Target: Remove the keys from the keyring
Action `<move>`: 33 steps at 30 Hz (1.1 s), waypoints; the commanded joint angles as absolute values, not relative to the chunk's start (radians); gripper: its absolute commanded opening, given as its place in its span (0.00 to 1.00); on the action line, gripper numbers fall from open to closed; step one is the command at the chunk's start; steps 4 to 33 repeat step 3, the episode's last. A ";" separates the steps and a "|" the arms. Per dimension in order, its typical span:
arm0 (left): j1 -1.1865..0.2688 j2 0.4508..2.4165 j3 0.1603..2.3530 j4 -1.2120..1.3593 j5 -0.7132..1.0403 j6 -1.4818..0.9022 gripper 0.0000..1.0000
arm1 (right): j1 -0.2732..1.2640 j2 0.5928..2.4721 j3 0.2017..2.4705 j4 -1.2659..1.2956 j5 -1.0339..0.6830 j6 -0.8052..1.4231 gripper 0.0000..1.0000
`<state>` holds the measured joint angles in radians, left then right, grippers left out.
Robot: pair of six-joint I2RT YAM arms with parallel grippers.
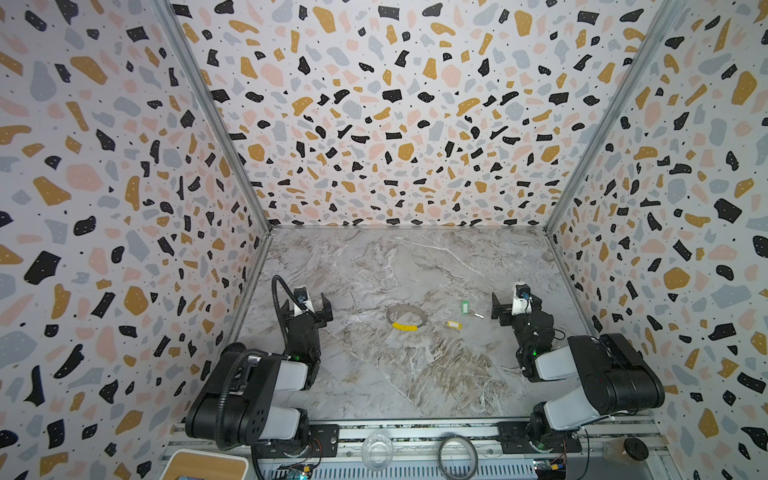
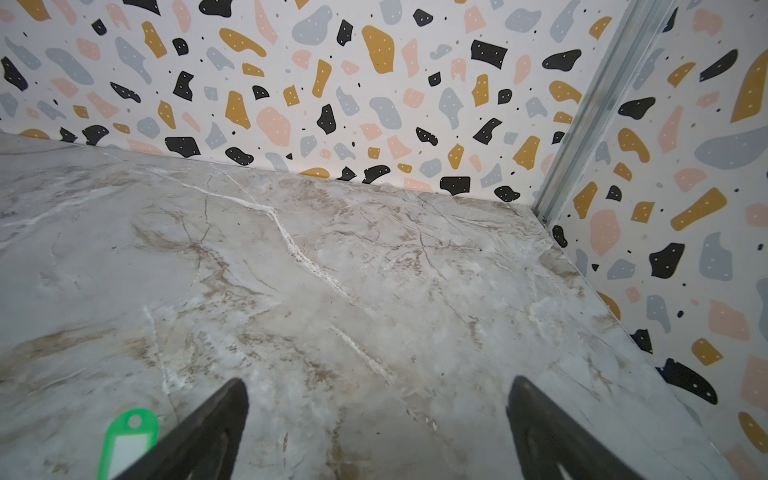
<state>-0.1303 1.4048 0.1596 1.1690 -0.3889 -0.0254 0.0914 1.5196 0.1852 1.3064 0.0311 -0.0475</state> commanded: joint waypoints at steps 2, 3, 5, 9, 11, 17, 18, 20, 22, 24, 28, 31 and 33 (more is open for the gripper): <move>-0.124 1.396 0.167 1.198 -0.384 -0.016 0.99 | 0.082 1.508 0.192 1.308 0.012 -0.031 0.99; -0.124 1.395 0.167 1.199 -0.385 -0.017 1.00 | 0.081 1.510 0.192 1.310 0.011 -0.030 0.99; -0.124 1.395 0.167 1.199 -0.385 -0.017 1.00 | 0.081 1.510 0.192 1.310 0.011 -0.030 0.99; -0.124 1.395 0.167 1.199 -0.385 -0.017 1.00 | 0.081 1.510 0.192 1.310 0.011 -0.030 0.99; -0.124 1.395 0.167 1.199 -0.385 -0.017 1.00 | 0.081 1.510 0.192 1.310 0.011 -0.030 0.99; -0.124 1.395 0.167 1.199 -0.385 -0.017 1.00 | 0.081 1.510 0.192 1.310 0.011 -0.030 0.99; -0.124 1.395 0.167 1.199 -0.385 -0.017 1.00 | 0.081 1.510 0.192 1.310 0.011 -0.030 0.99; -0.124 1.395 0.167 1.199 -0.385 -0.017 1.00 | 0.081 1.510 0.192 1.310 0.011 -0.030 0.99; -0.124 1.395 0.167 1.199 -0.385 -0.017 1.00 | 0.081 1.510 0.192 1.310 0.011 -0.030 0.99; -0.124 1.395 0.167 1.199 -0.385 -0.017 1.00 | 0.081 1.510 0.192 1.310 0.011 -0.030 0.99; -0.124 1.395 0.167 1.199 -0.385 -0.017 1.00 | 0.081 1.510 0.192 1.310 0.011 -0.030 0.99; -0.124 1.395 0.167 1.199 -0.385 -0.017 1.00 | 0.081 1.510 0.192 1.310 0.011 -0.030 0.99; -0.124 1.395 0.167 1.199 -0.385 -0.017 1.00 | 0.081 1.510 0.192 1.310 0.011 -0.030 0.99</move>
